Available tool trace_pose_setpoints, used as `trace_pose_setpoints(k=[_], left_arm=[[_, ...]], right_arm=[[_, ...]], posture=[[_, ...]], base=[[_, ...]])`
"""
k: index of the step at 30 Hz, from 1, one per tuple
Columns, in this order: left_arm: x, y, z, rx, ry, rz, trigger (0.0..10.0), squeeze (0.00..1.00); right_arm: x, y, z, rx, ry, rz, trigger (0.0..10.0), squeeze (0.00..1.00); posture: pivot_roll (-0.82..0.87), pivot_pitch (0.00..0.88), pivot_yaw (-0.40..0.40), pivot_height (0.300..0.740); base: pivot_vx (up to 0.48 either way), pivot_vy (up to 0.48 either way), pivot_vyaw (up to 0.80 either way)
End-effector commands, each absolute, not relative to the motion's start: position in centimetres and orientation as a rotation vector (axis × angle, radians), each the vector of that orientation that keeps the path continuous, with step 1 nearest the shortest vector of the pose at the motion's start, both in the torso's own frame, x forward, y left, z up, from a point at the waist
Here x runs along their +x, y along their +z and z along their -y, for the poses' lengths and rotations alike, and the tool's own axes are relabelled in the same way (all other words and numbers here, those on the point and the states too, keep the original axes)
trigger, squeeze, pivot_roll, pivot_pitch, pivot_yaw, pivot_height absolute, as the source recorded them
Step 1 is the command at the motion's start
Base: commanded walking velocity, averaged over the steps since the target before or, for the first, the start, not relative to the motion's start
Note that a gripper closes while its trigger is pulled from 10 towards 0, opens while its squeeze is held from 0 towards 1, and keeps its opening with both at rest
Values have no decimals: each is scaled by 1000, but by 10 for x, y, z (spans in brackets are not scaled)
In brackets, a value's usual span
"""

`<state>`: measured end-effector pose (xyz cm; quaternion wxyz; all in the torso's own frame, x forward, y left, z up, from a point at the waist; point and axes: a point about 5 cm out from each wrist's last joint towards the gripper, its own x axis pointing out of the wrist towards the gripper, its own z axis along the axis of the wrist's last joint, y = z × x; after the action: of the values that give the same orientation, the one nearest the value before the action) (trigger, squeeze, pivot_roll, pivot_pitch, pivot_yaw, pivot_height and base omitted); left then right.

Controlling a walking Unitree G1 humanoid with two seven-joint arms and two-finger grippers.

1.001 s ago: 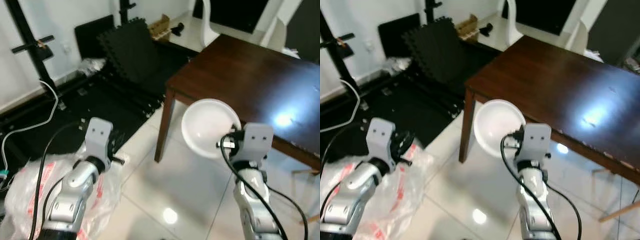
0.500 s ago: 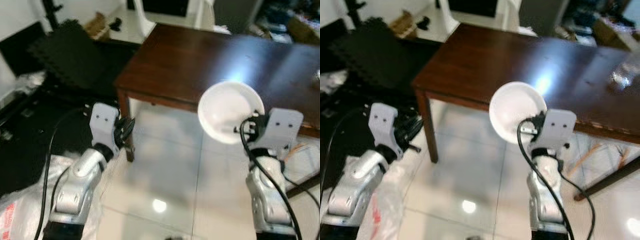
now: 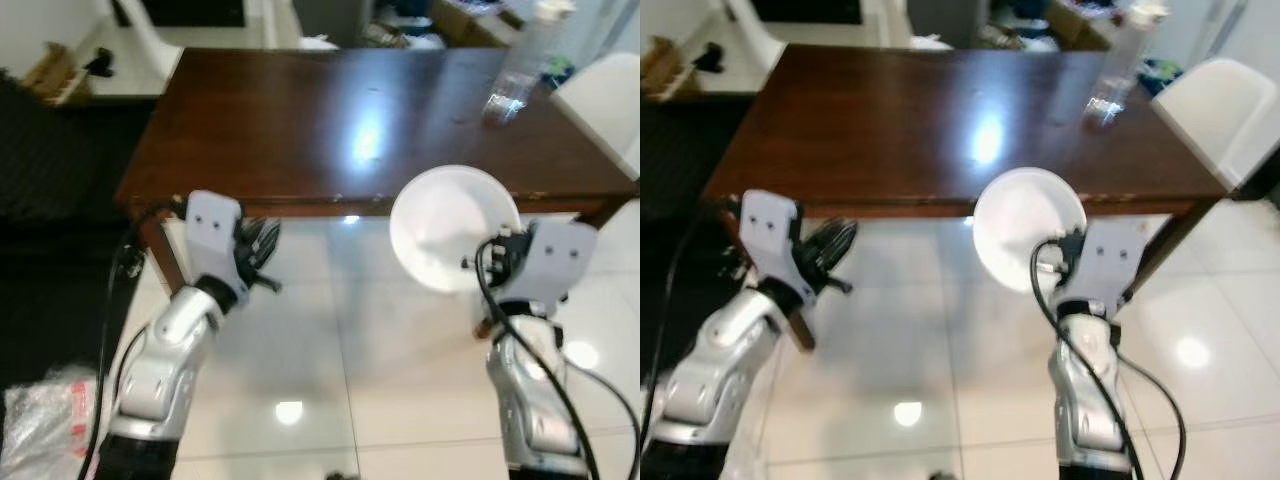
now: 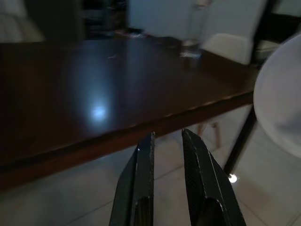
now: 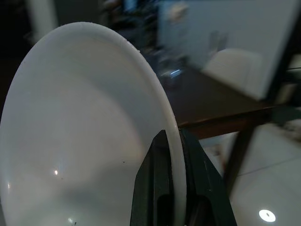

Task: Setting the table

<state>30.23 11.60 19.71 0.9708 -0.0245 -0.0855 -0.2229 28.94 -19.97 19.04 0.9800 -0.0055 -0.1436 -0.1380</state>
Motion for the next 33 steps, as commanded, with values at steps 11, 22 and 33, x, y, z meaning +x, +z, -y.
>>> trace_pose_setpoints(k=[11,22,33], left_arm=[[307,198,-111,-51,-429,176,10000,0],[307,197,-109,-41,-432,177,10000,0],[306,196,-109,-38,-433,175,10000,0]], right_arm=[[292,205,188,23,-212,371,10000,0],[295,200,190,8,-216,349,10000,0],[296,203,191,7,-207,359,10000,0]], posture=[[-57,47,53,740],[-56,40,53,740],[-54,35,54,740]], base=[[480,0,0],[480,0,0],[480,0,0]])
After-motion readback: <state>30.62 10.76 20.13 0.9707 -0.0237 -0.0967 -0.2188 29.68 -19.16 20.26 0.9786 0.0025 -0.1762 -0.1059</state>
